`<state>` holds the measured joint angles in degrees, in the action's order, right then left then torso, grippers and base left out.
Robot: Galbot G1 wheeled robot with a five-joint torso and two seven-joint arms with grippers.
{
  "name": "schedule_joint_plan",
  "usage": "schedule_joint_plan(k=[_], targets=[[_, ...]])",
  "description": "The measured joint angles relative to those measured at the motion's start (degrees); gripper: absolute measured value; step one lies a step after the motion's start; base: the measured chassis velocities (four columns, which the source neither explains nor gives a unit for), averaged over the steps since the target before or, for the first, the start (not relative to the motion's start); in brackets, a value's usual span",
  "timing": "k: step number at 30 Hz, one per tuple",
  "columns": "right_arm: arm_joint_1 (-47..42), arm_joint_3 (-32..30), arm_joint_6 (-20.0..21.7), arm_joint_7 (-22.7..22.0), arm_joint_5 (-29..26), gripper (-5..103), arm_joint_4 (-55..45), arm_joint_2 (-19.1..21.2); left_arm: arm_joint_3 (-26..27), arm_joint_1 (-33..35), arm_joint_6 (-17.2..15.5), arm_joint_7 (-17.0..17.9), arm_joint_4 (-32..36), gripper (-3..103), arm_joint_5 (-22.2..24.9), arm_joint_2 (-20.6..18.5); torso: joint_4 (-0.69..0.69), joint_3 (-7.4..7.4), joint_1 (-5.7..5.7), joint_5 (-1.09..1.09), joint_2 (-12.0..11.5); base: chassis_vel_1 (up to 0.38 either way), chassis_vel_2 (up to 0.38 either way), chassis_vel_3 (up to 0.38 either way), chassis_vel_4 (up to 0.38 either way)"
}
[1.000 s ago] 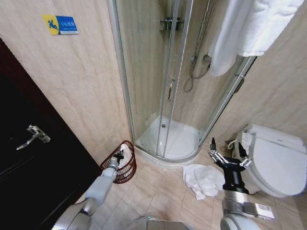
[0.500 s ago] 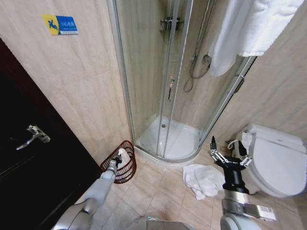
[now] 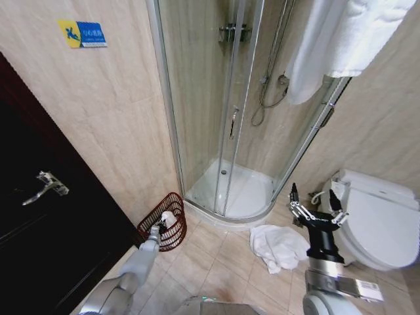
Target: Discard the used towel into the hamper.
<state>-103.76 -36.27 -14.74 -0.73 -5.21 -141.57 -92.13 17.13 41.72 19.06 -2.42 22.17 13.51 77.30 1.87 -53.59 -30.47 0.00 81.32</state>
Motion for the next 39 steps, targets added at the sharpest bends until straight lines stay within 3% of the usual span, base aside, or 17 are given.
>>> schedule_joint_plan(k=[14, 23, 39], targets=[[1.48, 1.99, 1.29, 2.88, 2.35, 100, -0.58, 0.0, -0.32, 1.49, 0.67, 1.79, -0.37, 4, -1.92, 2.65, 0.0, -0.01, 0.0, 0.01, 0.0, 0.0, 0.0, 0.0, 0.0], [1.07, 4.61, -0.2, 4.31, 5.03, 100, -0.64, 0.0, 0.9, 0.21, 0.56, 6.94, -0.95, 4, -3.97, 6.86, -0.01, -0.01, 0.0, 0.0, 0.0, 0.0, 0.0, 0.0, 0.0], [-0.1, 4.76, -1.71, 4.07, 5.64, 100, -0.93, 0.0, 2.06, -0.73, -1.26, 9.88, -0.13, 4, -3.94, 2.4, 0.01, 0.0, 0.0, -0.01, 0.0, 0.0, 0.0, 0.0, 0.0]])
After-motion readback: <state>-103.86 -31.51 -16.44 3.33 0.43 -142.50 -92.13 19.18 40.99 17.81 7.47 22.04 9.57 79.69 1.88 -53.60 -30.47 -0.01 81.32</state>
